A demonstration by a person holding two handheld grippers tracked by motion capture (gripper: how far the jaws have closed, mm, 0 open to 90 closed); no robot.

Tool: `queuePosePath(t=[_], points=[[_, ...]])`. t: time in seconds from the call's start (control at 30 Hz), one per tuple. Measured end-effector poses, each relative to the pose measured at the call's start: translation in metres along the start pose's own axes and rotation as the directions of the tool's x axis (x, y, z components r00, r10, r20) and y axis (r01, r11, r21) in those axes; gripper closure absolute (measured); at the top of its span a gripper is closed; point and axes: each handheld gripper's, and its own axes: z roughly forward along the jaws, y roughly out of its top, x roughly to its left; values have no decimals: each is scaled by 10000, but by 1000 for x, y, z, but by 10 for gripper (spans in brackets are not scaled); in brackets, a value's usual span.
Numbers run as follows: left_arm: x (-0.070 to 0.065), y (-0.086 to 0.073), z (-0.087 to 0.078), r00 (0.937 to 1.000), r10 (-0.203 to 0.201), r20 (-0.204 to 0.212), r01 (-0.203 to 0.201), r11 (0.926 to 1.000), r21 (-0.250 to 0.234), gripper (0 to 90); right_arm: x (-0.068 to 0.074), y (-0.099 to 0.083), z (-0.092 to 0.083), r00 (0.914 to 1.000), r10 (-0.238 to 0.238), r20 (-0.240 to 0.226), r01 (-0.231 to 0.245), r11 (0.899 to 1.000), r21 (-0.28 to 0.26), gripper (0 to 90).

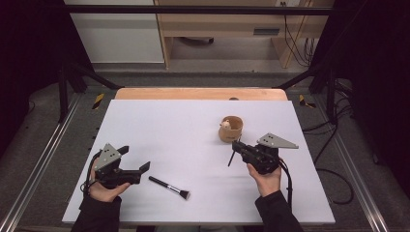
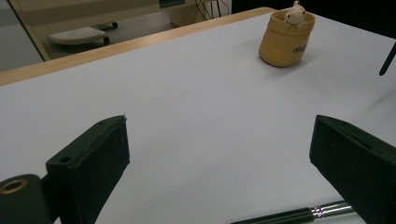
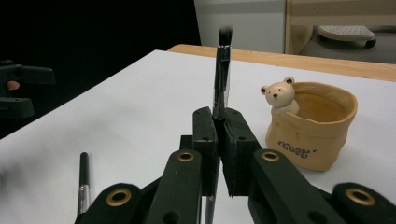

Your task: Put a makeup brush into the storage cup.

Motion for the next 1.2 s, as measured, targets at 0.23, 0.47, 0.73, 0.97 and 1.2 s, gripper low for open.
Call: queuePosePath(t=[0.23,0.47,0.73,0.97,1.2], points=[[3,-1,1,10000,-7,-46,7,10000,15,42,-1,4,0,9998,-83,179,85,9999,-105,853],[5,-2,1,9999,-64,-104,64,10000,2,42,-2,10,4,9980,-255,572,263,9996,-141,853],[3,-2,3,10000,12,-83,-12,10000,73,44,-6,19,7,9950,-488,866,496,9987,-66,853],[2,-2,3,10000,30,-65,-29,9999,114,45,-9,31,10,9916,-630,1129,633,9980,7,853],[2,-2,5,10000,69,-28,-68,9999,131,46,-12,44,14,9885,-660,1359,674,9977,-55,853]])
